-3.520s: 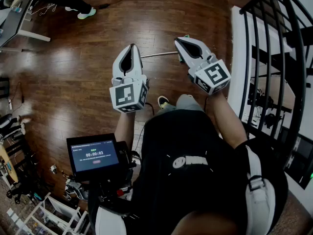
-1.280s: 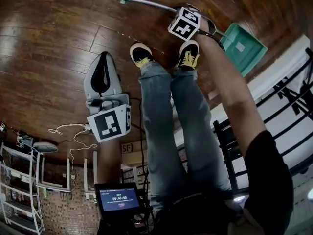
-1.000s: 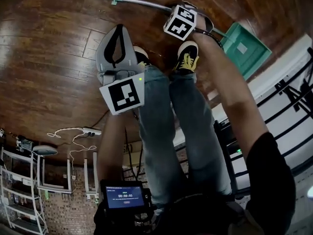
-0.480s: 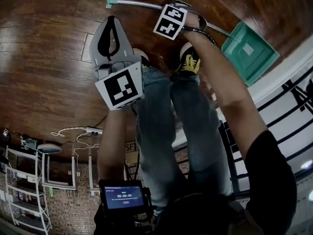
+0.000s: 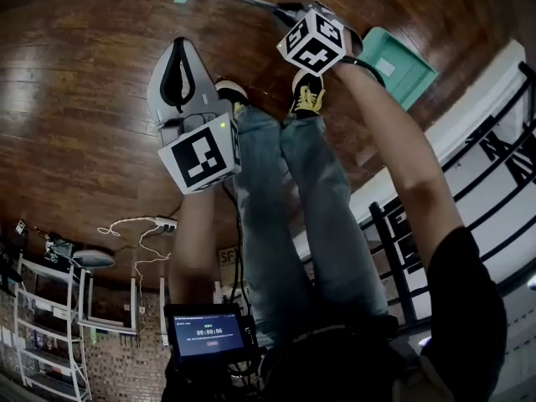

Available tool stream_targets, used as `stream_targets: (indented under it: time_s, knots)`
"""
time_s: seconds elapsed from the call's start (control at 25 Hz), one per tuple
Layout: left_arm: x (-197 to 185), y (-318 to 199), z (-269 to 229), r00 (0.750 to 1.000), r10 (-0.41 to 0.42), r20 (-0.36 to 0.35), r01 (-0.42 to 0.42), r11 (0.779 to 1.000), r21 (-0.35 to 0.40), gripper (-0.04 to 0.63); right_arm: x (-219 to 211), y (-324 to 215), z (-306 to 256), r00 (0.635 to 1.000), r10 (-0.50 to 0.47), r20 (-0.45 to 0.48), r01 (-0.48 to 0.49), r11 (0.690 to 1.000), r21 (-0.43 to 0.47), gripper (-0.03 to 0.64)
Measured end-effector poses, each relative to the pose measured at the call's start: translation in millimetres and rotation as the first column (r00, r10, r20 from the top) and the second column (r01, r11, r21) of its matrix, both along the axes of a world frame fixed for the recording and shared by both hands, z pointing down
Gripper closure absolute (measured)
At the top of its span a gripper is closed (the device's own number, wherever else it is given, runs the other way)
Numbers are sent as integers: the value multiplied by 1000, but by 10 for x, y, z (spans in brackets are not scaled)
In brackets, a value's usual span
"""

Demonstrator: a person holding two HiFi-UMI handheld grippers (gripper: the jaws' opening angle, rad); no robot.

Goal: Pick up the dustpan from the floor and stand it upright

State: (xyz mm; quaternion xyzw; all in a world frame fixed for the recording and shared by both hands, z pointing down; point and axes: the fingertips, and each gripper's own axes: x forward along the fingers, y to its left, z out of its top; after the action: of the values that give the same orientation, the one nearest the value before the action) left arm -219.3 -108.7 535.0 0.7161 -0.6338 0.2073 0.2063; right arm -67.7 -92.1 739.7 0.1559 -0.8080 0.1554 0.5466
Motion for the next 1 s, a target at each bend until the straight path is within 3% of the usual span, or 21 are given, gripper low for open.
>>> stream_targets:
  time_s: [0.16,0.32,0.56,0.72,0.84,0.92,1.0]
  knots:
    - [297,-51,-571,998,55,-11,-54,997,53,577,208,-165,-761,987,87,132,-99,991,88,543]
    - [599,-135,-1043,990,137,-18,-133,983,124,577,553,-248,-1393,953,181,242,-226,958,176,543]
    - [1247,94,-1464,961,274,-46,-262,949,174,577,1284,126,-1998,868,312,387,-430,861,271,543]
    - [1739,377,-1524,927,373,-28,-361,911,199,577,1656,432,-2190,815,328,478,-510,797,324,541]
    - [2060,658,-1497,903,428,-21,-415,887,202,577,1882,674,-2244,745,353,566,-597,731,331,541]
    - [2211,773,-1487,892,451,-18,-438,874,211,576,1989,772,-2308,705,338,623,-638,686,349,541]
    - [2335,914,-1463,885,467,-3,-455,865,213,577,2085,897,-2371,688,309,657,-653,659,373,541]
